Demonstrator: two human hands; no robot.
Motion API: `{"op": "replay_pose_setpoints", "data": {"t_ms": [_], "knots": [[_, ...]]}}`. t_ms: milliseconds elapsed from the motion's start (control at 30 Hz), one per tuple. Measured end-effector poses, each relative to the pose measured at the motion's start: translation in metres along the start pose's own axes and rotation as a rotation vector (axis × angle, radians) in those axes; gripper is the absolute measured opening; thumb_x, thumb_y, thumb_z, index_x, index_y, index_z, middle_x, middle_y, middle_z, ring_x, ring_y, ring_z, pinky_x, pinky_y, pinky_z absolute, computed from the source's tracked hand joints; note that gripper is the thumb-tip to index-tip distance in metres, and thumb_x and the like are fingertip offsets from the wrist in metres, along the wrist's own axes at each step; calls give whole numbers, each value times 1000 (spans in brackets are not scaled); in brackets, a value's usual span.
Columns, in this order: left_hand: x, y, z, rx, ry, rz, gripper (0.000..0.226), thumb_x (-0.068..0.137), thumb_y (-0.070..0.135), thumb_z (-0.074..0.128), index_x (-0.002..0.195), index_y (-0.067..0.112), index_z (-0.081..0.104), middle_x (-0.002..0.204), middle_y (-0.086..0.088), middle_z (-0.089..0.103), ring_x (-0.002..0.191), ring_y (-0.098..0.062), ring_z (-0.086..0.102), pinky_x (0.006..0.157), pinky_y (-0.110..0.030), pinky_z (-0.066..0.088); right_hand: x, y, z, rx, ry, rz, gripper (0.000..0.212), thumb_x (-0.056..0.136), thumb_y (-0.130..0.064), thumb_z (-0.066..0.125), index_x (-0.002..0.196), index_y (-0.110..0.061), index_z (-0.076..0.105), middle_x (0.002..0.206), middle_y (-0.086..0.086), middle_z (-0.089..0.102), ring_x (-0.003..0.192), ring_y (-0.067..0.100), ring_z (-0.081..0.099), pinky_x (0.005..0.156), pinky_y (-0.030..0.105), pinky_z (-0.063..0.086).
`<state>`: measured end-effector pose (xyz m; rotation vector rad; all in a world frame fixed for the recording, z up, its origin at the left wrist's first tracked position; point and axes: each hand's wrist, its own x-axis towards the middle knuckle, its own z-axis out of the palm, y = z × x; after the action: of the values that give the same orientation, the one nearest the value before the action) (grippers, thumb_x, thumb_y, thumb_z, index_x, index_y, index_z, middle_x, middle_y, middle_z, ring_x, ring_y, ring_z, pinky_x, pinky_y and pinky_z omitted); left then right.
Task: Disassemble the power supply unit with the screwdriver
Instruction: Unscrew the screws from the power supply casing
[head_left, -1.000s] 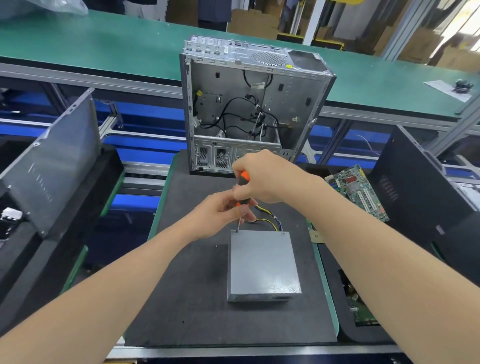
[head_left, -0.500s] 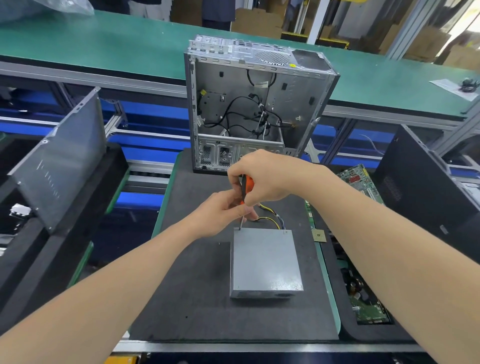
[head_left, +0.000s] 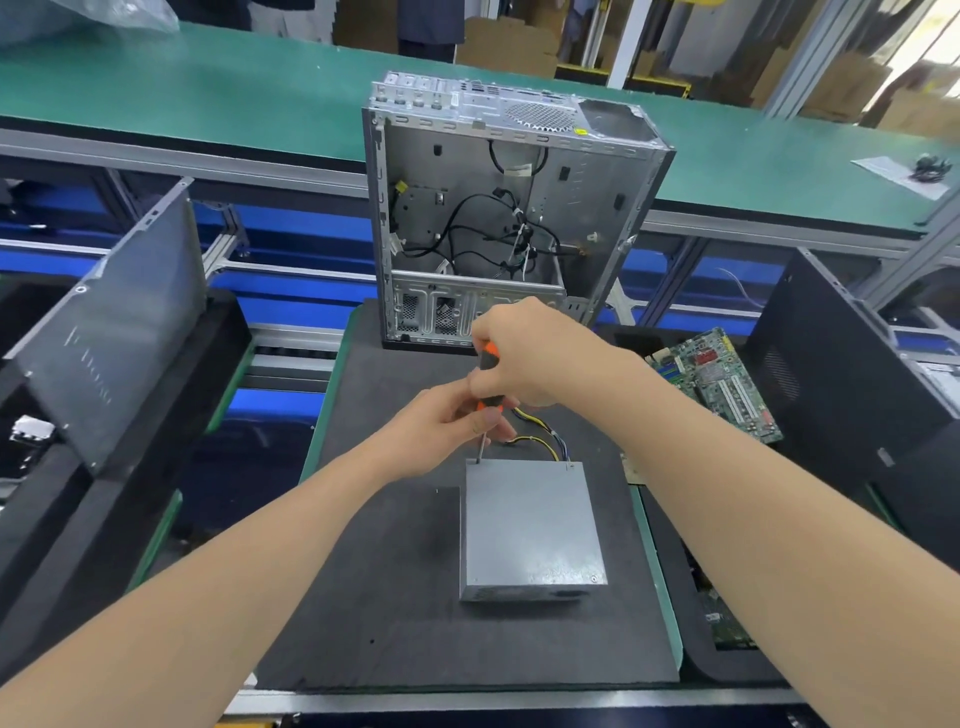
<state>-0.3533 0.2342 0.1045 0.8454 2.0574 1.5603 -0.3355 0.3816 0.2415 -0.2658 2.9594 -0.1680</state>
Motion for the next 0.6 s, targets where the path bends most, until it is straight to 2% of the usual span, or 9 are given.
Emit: {"op": "replay_pose_setpoints", "data": {"t_ms": [133,200,300,433,533,600], "knots": [[-3,1,-2,-38,-10,7,19,104,36,59,120,28,65,109,1,79,105,-17,74,101,-44,56,-4,4,-10,1,-78,-155,16,75,-25,73,83,-27,59,80,-11,59,79,17,58,57,32,47],[-3,2,-2,-30,-23,-11,33,99,46,60,122,23,64,110,4,79,108,-16,74,103,-49,55,-4,4,-13,-2,-149,-210,20,73,-21,75,84,-29,60,80,-8,65,79,16,62,61,34,52],[-4,3,-2,-22,-37,-19,41,97,50,60,124,19,62,110,4,80,106,-14,74,103,-50,55,-1,5,-13,-36,-205,-239,24,72,-20,79,83,-31,60,77,-4,70,77,11,62,59,31,49],[-5,2,-1,-52,-17,-28,43,95,49,62,123,16,64,110,1,80,102,-16,75,102,-51,56,-2,5,-12,-7,-198,-226,24,72,-20,78,85,-31,60,79,-6,70,79,7,60,63,32,50],[-5,2,0,-21,-12,-23,35,96,49,62,118,22,67,108,3,80,102,-14,74,101,-51,56,-7,4,-12,-27,-151,-219,20,74,-27,73,90,-27,60,82,-11,63,87,13,59,72,38,55],[-4,2,0,5,-4,-18,34,96,52,61,113,24,71,106,6,80,102,-13,74,101,-50,56,-13,-2,-7,-57,0,-145,29,78,-46,66,90,-22,55,83,-8,50,87,24,56,71,39,52]]}}
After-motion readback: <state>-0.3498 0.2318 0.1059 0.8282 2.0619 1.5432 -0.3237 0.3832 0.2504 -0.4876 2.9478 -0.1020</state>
